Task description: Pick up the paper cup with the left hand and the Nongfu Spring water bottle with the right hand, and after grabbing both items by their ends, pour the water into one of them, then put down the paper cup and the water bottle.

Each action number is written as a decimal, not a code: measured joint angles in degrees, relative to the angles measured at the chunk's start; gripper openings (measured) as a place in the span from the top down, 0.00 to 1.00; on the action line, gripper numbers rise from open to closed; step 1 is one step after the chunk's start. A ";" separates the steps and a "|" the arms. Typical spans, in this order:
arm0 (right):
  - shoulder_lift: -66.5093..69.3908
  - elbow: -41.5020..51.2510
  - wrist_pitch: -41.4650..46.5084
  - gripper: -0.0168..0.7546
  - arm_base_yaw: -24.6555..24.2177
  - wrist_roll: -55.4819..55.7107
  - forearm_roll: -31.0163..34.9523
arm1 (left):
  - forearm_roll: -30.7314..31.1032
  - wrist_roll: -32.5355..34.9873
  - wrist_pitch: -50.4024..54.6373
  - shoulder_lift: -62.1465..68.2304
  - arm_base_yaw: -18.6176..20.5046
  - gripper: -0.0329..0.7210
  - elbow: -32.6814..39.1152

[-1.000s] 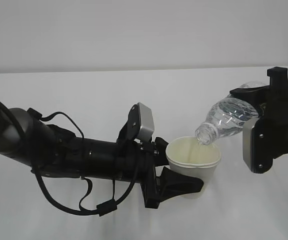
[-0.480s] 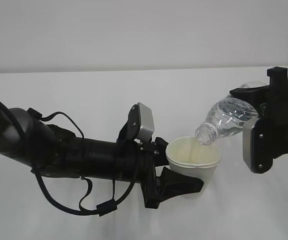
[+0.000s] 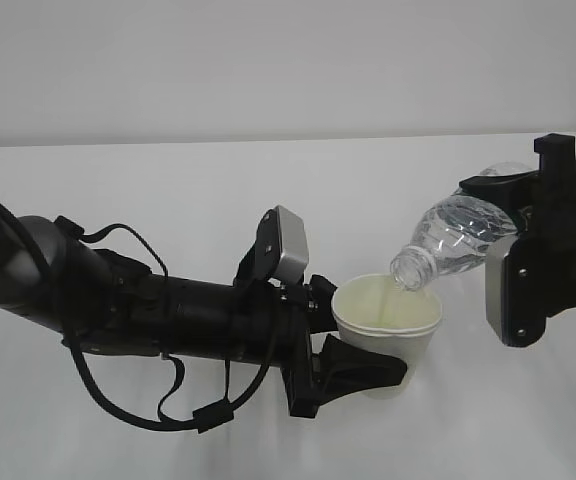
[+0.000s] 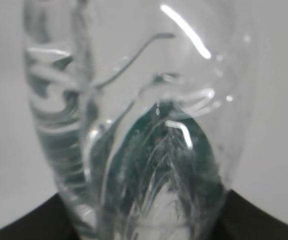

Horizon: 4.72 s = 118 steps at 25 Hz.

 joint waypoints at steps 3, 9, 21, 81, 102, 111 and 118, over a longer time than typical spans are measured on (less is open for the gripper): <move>0.00 0.00 0.00 0.52 0.00 -0.13 0.00 | 0.10 0.00 0.00 0.00 0.00 0.32 0.00; 0.00 0.00 0.00 0.52 0.00 -0.68 0.00 | 0.10 0.00 0.00 0.00 0.00 0.32 0.00; 0.00 0.00 -0.04 0.52 0.00 -1.40 0.00 | 0.10 0.00 0.00 0.00 0.00 0.32 0.00; 0.00 0.00 -1.57 0.52 0.00 -2.52 0.00 | 0.43 0.00 0.00 0.00 0.00 0.32 0.00; 0.00 0.00 -1.79 0.52 0.00 -3.20 0.00 | 0.43 0.00 0.21 0.00 0.00 0.32 0.00; 0.00 0.00 -1.79 0.52 0.00 -3.39 0.00 | 0.43 0.00 0.32 0.00 0.00 0.32 0.00; 0.00 0.00 -1.79 0.52 0.00 -3.53 0.00 | 0.43 0.00 0.32 0.00 0.00 0.32 0.00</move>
